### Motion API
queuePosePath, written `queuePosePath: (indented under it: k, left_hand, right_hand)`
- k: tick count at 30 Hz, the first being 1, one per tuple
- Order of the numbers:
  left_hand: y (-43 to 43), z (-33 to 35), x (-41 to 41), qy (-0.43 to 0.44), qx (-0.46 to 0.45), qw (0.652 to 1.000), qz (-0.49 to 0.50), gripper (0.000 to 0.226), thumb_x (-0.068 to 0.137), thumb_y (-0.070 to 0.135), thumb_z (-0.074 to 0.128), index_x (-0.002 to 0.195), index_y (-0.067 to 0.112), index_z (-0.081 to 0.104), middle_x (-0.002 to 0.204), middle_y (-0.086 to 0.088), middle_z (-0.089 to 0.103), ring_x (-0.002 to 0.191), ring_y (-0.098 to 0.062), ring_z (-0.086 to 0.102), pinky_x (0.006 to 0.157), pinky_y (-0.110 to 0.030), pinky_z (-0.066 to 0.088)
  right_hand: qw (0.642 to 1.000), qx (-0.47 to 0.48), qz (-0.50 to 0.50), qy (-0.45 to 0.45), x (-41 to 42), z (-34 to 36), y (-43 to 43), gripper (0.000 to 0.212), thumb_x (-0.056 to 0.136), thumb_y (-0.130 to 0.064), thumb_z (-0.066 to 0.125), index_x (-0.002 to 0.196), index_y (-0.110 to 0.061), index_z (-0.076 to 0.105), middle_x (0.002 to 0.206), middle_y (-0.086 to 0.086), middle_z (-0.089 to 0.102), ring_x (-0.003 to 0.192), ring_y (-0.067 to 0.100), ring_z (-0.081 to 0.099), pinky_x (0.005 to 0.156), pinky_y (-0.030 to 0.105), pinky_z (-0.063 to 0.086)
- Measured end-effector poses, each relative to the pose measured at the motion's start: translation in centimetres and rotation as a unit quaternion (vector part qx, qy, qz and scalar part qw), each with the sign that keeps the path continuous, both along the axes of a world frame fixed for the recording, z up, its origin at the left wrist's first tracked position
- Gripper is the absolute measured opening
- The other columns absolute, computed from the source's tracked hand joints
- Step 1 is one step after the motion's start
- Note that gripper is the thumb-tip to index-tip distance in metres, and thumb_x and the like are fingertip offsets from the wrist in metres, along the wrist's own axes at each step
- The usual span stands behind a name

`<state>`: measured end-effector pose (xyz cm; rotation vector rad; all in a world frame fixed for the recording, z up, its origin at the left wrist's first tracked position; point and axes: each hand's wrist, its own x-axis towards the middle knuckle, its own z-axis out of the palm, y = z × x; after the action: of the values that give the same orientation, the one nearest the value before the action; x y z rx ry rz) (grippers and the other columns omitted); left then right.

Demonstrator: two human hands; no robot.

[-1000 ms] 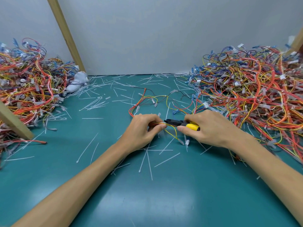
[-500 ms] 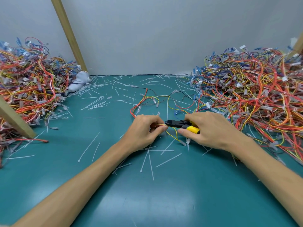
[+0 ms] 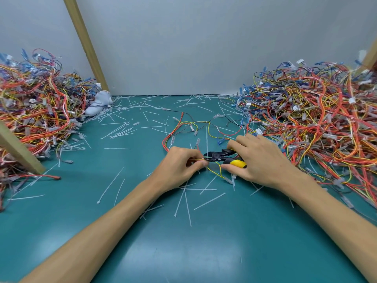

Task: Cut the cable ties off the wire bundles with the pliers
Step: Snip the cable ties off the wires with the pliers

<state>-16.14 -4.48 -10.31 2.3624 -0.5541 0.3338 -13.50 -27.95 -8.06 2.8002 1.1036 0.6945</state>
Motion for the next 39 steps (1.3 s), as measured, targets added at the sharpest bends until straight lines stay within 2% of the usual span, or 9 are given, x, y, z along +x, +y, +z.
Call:
queuePosePath:
  k: [6, 10, 17, 20, 24, 26, 30, 39]
  left_hand:
    - [-0.01, -0.04, 0.16, -0.004, 0.013, 1.000, 0.008, 0.013, 0.088, 0.024, 0.069, 0.077, 0.018, 0.070, 0.061, 0.003, 0.062, 0.056, -0.013, 0.049, 0.052, -0.015, 0.032]
    - [-0.07, -0.01, 0.14, -0.002, 0.013, 1.000, 0.007, 0.014, 0.088, 0.026, 0.069, 0.079, 0.016, 0.070, 0.061, 0.004, 0.061, 0.053, -0.006, 0.046, 0.053, -0.013, 0.031]
    - [-0.03, 0.05, 0.04, 0.002, 0.011, 1.000, 0.006, 0.017, 0.088, 0.027, 0.069, 0.075, 0.017, 0.068, 0.058, 0.010, 0.055, 0.054, -0.002, 0.048, 0.053, -0.010, 0.030]
    - [0.01, 0.05, 0.07, 0.003, 0.013, 1.000, 0.003, 0.018, 0.089, 0.029, 0.068, 0.074, 0.019, 0.066, 0.060, 0.007, 0.058, 0.054, -0.002, 0.048, 0.054, -0.011, 0.029]
    - [0.01, 0.06, 0.06, 0.002, 0.011, 1.000, 0.003, 0.017, 0.089, 0.028, 0.068, 0.076, 0.018, 0.068, 0.059, 0.013, 0.056, 0.055, 0.002, 0.049, 0.054, -0.009, 0.030]
    - [-0.02, 0.06, 0.05, 0.001, 0.010, 1.000, 0.004, 0.016, 0.089, 0.028, 0.069, 0.077, 0.018, 0.069, 0.058, 0.016, 0.054, 0.055, 0.003, 0.050, 0.054, -0.008, 0.030]
    - [-0.04, -0.10, 0.13, -0.006, 0.009, 1.000, -0.001, 0.015, 0.088, 0.030, 0.069, 0.076, 0.021, 0.069, 0.061, 0.006, 0.061, 0.055, -0.003, 0.050, 0.053, -0.010, 0.031]
    - [0.05, -0.25, 0.21, -0.012, 0.005, 1.000, -0.004, 0.013, 0.088, 0.032, 0.069, 0.076, 0.027, 0.068, 0.059, 0.011, 0.059, 0.055, -0.001, 0.050, 0.053, -0.009, 0.031]
  right_hand:
    - [1.000, 0.001, 0.002, -0.007, -0.10, -0.10, 0.37, 0.050, 0.086, -0.063, 0.046, 0.102, -0.018, 0.061, 0.092, 0.002, 0.057, 0.086, 0.026, 0.053, 0.077, 0.038, 0.042]
    - [1.000, 0.017, 0.014, -0.004, -0.06, -0.17, 0.34, 0.051, 0.086, -0.062, 0.047, 0.101, -0.017, 0.063, 0.088, 0.002, 0.056, 0.081, 0.026, 0.053, 0.074, 0.038, 0.042]
    - [0.998, 0.037, 0.040, 0.028, 0.29, -0.09, -0.03, 0.051, 0.086, -0.063, 0.045, 0.096, -0.017, 0.065, 0.080, 0.000, 0.059, 0.074, 0.026, 0.055, 0.070, 0.035, 0.043]
    - [0.997, 0.042, 0.039, 0.051, 0.22, 0.08, -0.05, 0.053, 0.085, -0.066, 0.042, 0.094, -0.019, 0.064, 0.079, -0.002, 0.059, 0.074, 0.025, 0.056, 0.065, 0.035, 0.045]
    - [0.996, 0.039, 0.017, 0.081, 0.09, 0.15, -0.13, 0.046, 0.084, -0.067, 0.042, 0.091, -0.024, 0.057, 0.079, -0.007, 0.058, 0.079, 0.023, 0.059, 0.055, 0.032, 0.035]
    - [0.996, 0.026, -0.001, 0.090, 0.05, 0.04, -0.07, 0.043, 0.085, -0.067, 0.043, 0.089, -0.025, 0.053, 0.080, -0.007, 0.058, 0.081, 0.022, 0.060, 0.056, 0.031, 0.029]
    - [0.995, -0.006, -0.023, 0.100, 0.06, -0.06, 0.08, 0.041, 0.088, -0.066, 0.042, 0.085, -0.025, 0.046, 0.083, -0.005, 0.062, 0.085, 0.024, 0.061, 0.059, 0.033, 0.029]
    - [0.989, 0.034, -0.013, 0.147, 0.04, -0.09, 0.01, 0.036, 0.087, -0.063, 0.046, 0.076, -0.029, 0.042, 0.076, 0.000, 0.062, 0.079, 0.029, 0.058, 0.059, 0.035, 0.034]
